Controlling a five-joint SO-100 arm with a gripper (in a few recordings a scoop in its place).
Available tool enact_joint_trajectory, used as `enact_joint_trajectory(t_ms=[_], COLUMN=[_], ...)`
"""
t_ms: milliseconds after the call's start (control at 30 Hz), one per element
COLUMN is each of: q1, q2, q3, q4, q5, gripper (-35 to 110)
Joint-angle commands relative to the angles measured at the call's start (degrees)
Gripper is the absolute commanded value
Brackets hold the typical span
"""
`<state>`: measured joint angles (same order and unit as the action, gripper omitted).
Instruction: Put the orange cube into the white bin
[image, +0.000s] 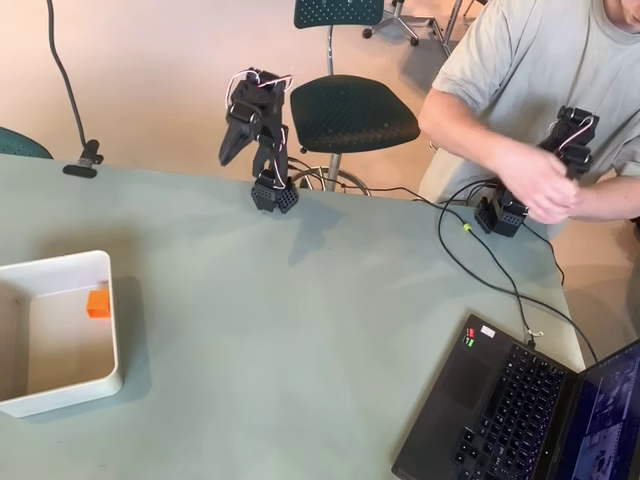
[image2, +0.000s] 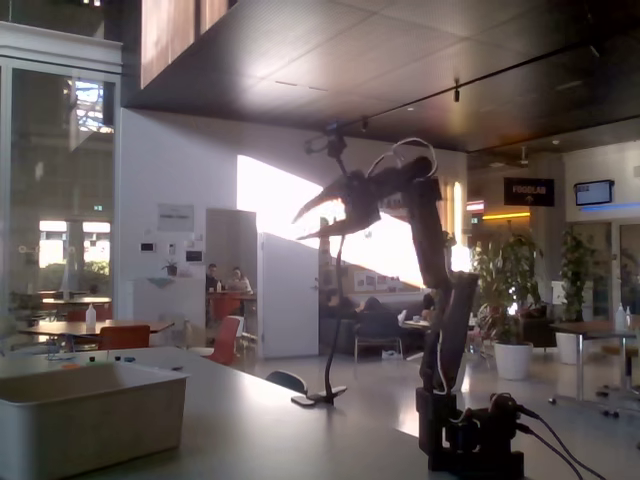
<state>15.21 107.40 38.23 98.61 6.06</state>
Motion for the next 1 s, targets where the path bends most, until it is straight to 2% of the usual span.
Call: enact_joint_trajectory(t_ms=[0,100,333,500,667,967], q1=[0.09,0.09,0.0,-0.09,-3.52,-5.54], q2=[12.57,23.47,53.79,73.65,85.08,84.55], q3=[19.42,40.25,89.56,116.63,129.55,134.21], q4=[-0.44,-4.13,-29.27,-41.57,-43.77,-43.07], q5=[-0.09,-0.09,0.09,0.09,0.09,0.09], gripper=[9,9,9,9,9,9])
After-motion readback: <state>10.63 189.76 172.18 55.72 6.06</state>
